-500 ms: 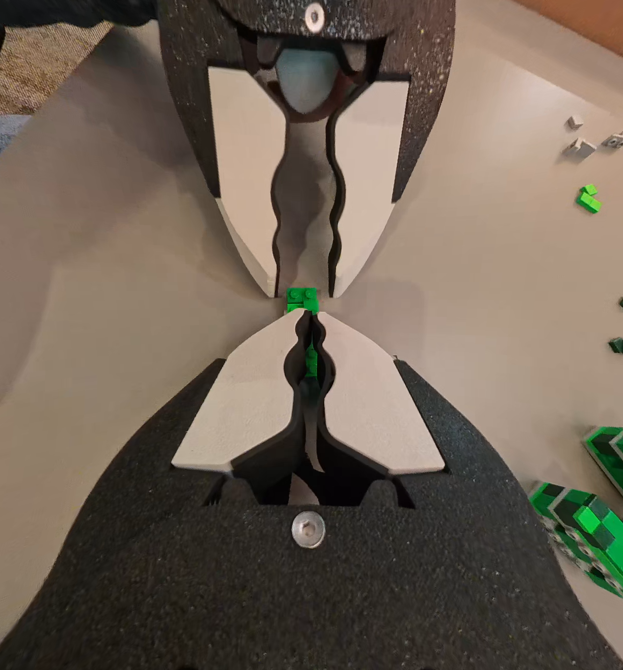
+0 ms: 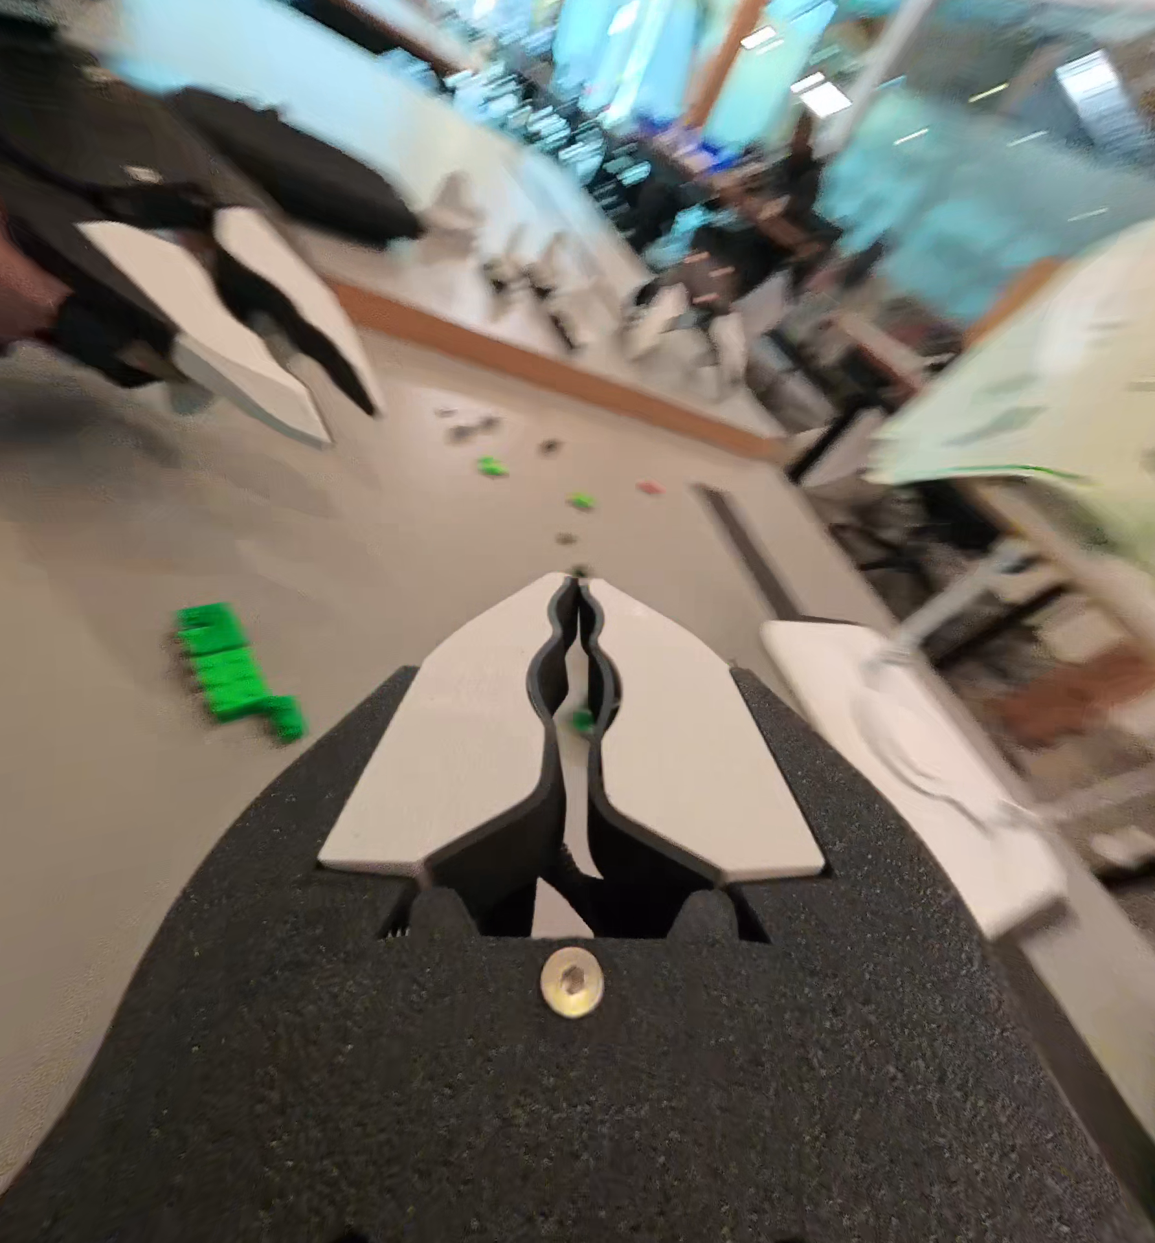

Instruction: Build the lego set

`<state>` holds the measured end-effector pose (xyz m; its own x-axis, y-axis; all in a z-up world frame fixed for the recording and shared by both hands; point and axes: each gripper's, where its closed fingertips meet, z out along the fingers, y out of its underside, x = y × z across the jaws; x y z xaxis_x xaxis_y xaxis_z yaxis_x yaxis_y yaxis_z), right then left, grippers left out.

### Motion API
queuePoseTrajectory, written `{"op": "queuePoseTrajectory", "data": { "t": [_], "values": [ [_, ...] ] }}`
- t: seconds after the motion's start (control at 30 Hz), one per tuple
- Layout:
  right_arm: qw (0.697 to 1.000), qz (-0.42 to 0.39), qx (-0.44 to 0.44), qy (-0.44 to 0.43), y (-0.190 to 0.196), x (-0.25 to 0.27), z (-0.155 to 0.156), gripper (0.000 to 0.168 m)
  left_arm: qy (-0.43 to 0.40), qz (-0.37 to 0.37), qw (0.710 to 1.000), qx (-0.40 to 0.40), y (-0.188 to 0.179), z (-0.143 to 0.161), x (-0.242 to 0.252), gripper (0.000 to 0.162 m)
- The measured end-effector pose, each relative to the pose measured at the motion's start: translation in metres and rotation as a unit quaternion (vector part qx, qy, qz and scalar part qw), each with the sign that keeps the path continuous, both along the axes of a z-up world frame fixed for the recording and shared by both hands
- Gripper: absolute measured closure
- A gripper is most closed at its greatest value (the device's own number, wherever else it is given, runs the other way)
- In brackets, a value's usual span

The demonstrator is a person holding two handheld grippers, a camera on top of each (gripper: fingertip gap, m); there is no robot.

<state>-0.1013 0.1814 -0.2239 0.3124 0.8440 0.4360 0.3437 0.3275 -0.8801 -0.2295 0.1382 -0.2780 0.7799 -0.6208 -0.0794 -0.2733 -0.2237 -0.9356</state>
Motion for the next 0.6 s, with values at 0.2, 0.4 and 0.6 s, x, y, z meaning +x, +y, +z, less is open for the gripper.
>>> {"op": "queuePoseTrajectory", "data": {
  "t": [0.2,0.4,0.6],
  "values": [
    [0.973,-0.177,0.093,0.113,0.037,0.077,0.009,0.168,-0.125,0.194,0.961,0.155,0.049,0.045,-0.072,0.136],
    [0.962,-0.204,0.114,0.138,0.046,0.093,-0.002,0.168,-0.137,0.262,0.933,0.207,0.077,0.049,-0.084,0.138],
    [0.973,-0.159,0.117,0.12,0.042,0.077,-0.009,0.168,-0.112,0.288,0.926,0.219,0.087,0.05,-0.077,0.138]
  ]
}}
